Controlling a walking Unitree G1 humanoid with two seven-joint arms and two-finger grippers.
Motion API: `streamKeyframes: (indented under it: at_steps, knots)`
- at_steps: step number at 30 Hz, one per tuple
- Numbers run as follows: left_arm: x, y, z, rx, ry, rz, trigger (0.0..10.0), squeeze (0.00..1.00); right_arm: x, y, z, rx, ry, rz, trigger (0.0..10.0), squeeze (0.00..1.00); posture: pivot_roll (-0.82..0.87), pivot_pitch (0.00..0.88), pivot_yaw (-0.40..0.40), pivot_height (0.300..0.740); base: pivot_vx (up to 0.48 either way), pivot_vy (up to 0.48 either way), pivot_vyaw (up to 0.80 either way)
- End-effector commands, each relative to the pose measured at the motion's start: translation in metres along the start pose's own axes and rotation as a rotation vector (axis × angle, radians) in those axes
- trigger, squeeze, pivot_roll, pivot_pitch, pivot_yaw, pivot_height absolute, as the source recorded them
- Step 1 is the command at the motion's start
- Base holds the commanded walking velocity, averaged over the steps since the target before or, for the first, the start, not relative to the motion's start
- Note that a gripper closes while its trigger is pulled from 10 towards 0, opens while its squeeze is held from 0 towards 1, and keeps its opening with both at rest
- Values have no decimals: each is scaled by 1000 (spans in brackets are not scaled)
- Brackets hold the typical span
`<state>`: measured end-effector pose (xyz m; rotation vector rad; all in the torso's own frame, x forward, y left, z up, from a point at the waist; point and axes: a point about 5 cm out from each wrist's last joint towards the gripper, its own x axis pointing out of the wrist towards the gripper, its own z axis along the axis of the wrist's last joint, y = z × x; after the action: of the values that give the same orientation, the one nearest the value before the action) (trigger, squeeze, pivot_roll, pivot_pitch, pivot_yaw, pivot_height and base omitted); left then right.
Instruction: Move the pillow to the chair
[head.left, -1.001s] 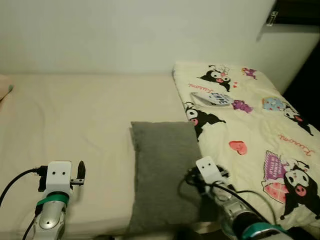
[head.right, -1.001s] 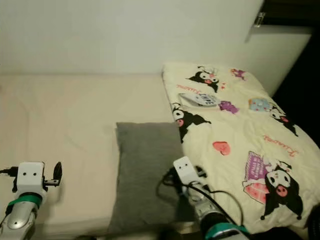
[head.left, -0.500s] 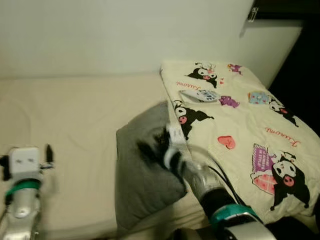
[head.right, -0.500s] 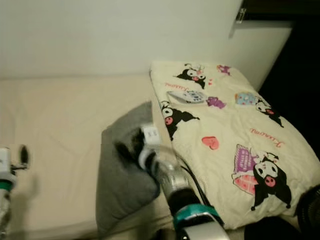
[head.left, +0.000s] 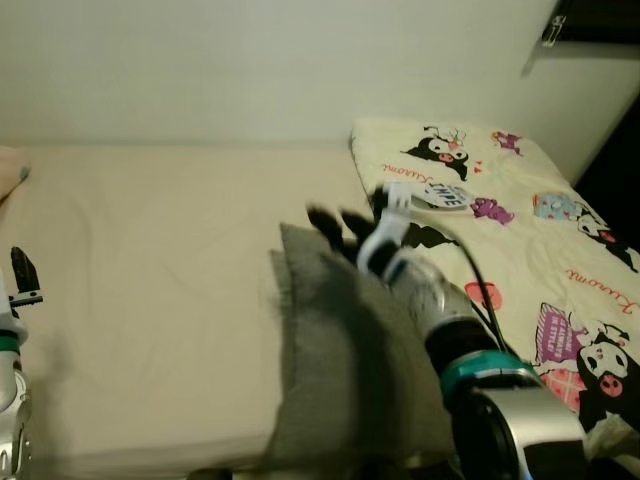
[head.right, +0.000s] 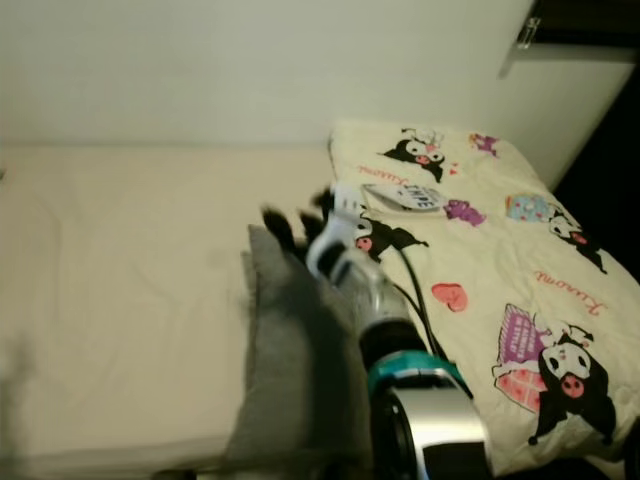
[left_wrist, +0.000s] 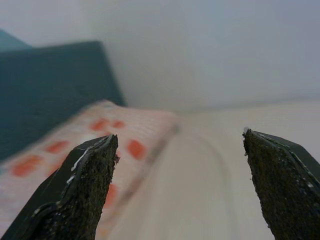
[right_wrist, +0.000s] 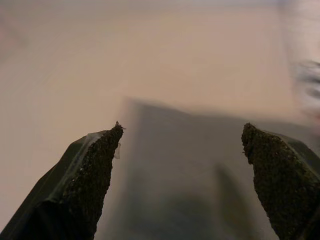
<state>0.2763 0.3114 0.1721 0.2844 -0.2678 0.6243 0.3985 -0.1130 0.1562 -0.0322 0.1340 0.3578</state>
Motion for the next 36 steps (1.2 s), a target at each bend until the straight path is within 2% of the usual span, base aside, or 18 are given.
streamKeyframes:
  at_steps: [1,2,3,4,6,7,9,10,11,13,14,15,17,20,25,31,34,36]
  knots:
    - [-7,-3,-12,17,61,-26,10000,0,-3,-5,-8,-86,25,-55,10000,0,82,54,6,617,0,0,0]
    - [-14,-13,-17,3,84,-63,10000,0,-9,-15,-23,-120,70,-141,10000,0,86,60,4,617,0,0,0]
    - [-14,-13,-17,3,84,-63,10000,0,-9,-15,-23,-120,70,-141,10000,0,86,60,4,617,0,0,0]
    - [-22,-25,-20,-8,104,-111,10000,0,-16,-25,-35,-111,98,-215,10000,0,89,62,3,617,0,0,0]
    - [-22,-25,-20,-8,104,-111,10000,0,-16,-25,-35,-111,98,-215,10000,0,89,62,3,617,0,0,0]
    - [-30,-35,-23,-22,119,-157,10000,0,-24,-37,-45,-33,125,-291,10000,0,91,66,3,617,0,0,0]
    - [-45,-52,-27,-31,136,-248,10000,0,-43,-67,-61,40,154,-448,10000,0,96,73,5,617,0,0,0]
    - [-45,-52,-27,-31,136,-248,10000,0,-43,-67,-61,40,154,-448,10000,0,96,73,5,617,0,0,0]
    - [-50,-57,-28,-25,138,-290,10000,0,-54,-82,-68,37,169,-519,10000,0,102,82,17,617,0,0,0]
    - [-50,-57,-28,-25,138,-290,10000,0,-54,-82,-68,37,169,-519,10000,0,102,82,17,617,0,0,0]
    - [-54,-61,-28,-19,140,-325,10000,0,-64,-94,-74,-12,189,-579,10000,0,102,82,17,617,0,0,0]
    - [-54,-61,-28,-19,140,-325,10000,0,-64,-94,-74,-12,189,-579,10000,0,102,82,17,617,0,0,0]
    - [-58,-65,-29,-4,142,-375,10000,0,-85,-111,-91,-113,260,-663,10000,0,120,95,36,617,0,0,0]
    - [-58,-64,-27,4,142,-401,10000,0,-99,-118,-104,-188,310,-714,10000,0,145,109,55,617,0,0,0]
    - [-56,-52,-22,37,129,-436,10000,0,-113,-122,-119,-220,353,-781,10000,0,188,132,100,617,0,0,0]
    - [-56,-46,-21,52,126,-453,10000,0,-117,-114,-131,-274,397,-754,10000,0,200,132,109,617,0,0,0]
    - [-54,-45,-19,49,123,-449,10000,0,-108,-97,-138,-170,381,-672,10000,0,197,127,105,617,0,0,0]
    - [-53,-45,-19,41,124,-440,10000,0,-97,-79,-140,-57,343,-591,10000,0,185,125,89,617,0,0,0]
